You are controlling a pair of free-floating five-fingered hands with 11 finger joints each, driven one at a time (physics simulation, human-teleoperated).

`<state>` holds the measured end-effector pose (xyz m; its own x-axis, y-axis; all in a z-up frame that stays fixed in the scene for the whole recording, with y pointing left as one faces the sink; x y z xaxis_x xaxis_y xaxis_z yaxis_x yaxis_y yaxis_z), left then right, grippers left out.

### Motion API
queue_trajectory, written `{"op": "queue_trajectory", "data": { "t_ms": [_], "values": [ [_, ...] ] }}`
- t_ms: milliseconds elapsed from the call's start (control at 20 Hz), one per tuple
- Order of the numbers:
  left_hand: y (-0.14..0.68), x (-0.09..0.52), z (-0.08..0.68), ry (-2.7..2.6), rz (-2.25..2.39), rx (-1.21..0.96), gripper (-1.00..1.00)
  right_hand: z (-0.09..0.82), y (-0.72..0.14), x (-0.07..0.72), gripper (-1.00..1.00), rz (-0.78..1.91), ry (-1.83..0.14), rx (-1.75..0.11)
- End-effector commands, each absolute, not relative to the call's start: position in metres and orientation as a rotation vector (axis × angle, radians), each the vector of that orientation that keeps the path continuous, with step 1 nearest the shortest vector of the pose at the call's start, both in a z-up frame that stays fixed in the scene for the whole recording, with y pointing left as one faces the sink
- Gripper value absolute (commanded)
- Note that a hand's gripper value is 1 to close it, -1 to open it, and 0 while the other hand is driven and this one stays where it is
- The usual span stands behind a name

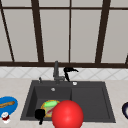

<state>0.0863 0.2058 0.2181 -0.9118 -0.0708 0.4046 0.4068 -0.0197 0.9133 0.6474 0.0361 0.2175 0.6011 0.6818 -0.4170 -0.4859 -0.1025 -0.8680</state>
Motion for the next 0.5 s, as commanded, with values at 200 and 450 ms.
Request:
{"op": "queue_trajectory", "data": {
  "t_ms": [200, 450],
  "values": [
    [0.206, 0.086, 0.218, -1.930, -1.998, -0.351, 0.00, 0.218, 0.021, 0.638, -1.00, 1.019, -0.288, -1.360],
    [0.206, 0.086, 0.218, -1.930, -1.998, -0.351, 0.00, 0.213, 0.018, 0.628, -1.00, 1.071, -0.367, -1.257]
  ]
}}
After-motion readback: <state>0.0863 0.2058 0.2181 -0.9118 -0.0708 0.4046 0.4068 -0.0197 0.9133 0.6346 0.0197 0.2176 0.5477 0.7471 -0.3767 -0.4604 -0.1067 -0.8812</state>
